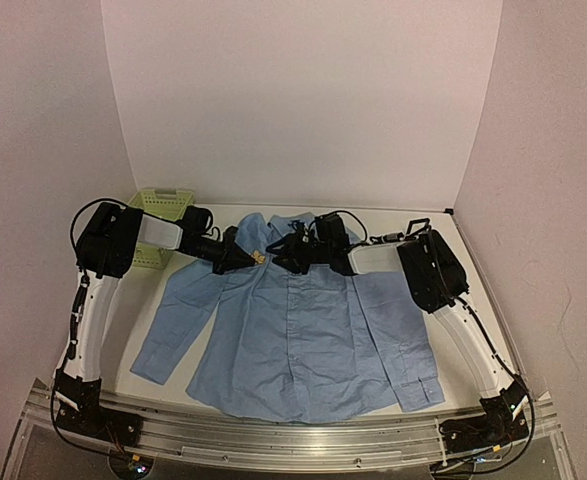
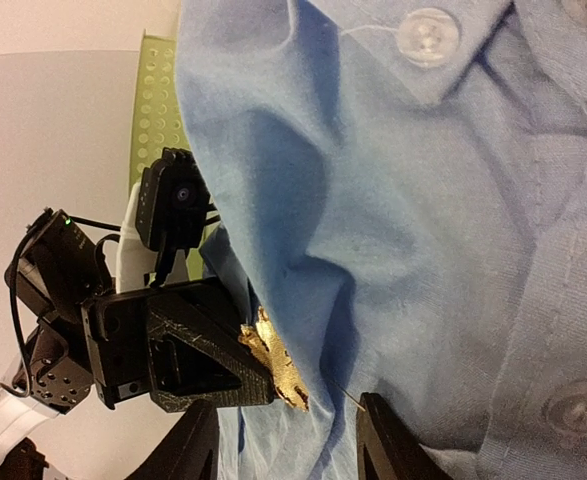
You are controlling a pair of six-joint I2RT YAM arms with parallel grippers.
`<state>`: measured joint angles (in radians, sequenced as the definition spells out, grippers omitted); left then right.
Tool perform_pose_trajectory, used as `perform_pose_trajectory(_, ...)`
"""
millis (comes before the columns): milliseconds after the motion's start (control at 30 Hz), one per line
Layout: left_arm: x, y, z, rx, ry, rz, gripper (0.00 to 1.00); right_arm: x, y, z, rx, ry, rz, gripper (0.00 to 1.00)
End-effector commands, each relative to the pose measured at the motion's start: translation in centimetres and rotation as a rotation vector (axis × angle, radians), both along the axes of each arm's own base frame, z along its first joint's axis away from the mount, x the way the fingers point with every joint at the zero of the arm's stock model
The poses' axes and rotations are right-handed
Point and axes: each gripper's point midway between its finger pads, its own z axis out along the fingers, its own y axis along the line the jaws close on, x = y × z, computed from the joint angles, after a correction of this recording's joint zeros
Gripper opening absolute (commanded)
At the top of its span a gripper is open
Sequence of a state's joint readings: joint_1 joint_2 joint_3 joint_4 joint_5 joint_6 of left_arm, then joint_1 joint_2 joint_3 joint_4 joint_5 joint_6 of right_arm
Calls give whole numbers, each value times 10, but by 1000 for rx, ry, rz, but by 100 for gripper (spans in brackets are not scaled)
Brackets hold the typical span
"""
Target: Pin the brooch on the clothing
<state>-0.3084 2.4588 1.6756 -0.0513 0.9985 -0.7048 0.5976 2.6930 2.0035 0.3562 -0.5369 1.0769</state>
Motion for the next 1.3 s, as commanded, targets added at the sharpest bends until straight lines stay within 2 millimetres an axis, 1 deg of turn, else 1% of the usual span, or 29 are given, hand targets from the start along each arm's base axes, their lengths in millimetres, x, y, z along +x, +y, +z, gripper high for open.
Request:
perform_pose_trajectory(0, 1, -8, -4, 18, -41, -29, 0, 0, 5, 28, 100, -66, 18, 44)
perform_pose_trajectory(67, 1, -10, -5, 31, -56, -44, 0, 2, 7, 37, 113, -102, 24, 43)
perform_pose_trajectory(133, 0, -15, -4, 34, -67, -57, 0, 4, 9, 39, 121, -118, 29, 42)
perform_pose_trajectory(233, -1, -17, -5, 39, -67, -64, 0, 5, 11, 37, 142, -113, 29, 38)
perform_pose_trajectory(367, 1, -18, -6, 49, -72, -66, 0, 4, 13, 33, 154, -97, 29, 36)
perform_pose_trajectory(567, 0, -22, -6, 60, -104, -91, 0, 1, 13, 17, 151, -57, 37, 34)
perform_pose_trajectory(767, -5, -23, -9, 76, -110, -107, 0, 8, 10, 13, 131, -73, -2, 30)
perform_pose_trajectory(900, -7, -23, -8, 86, -129, -121, 0, 10, 6, 3, 113, -65, -34, 24)
perform_pose_trajectory(1067, -8, -22, -11, 97, -138, -132, 0, 17, 7, 5, 122, -75, -51, 17)
perform_pose_trajectory(1267, -8, -21, -10, 128, -196, -162, 0, 23, 6, -2, 127, -52, -76, 7)
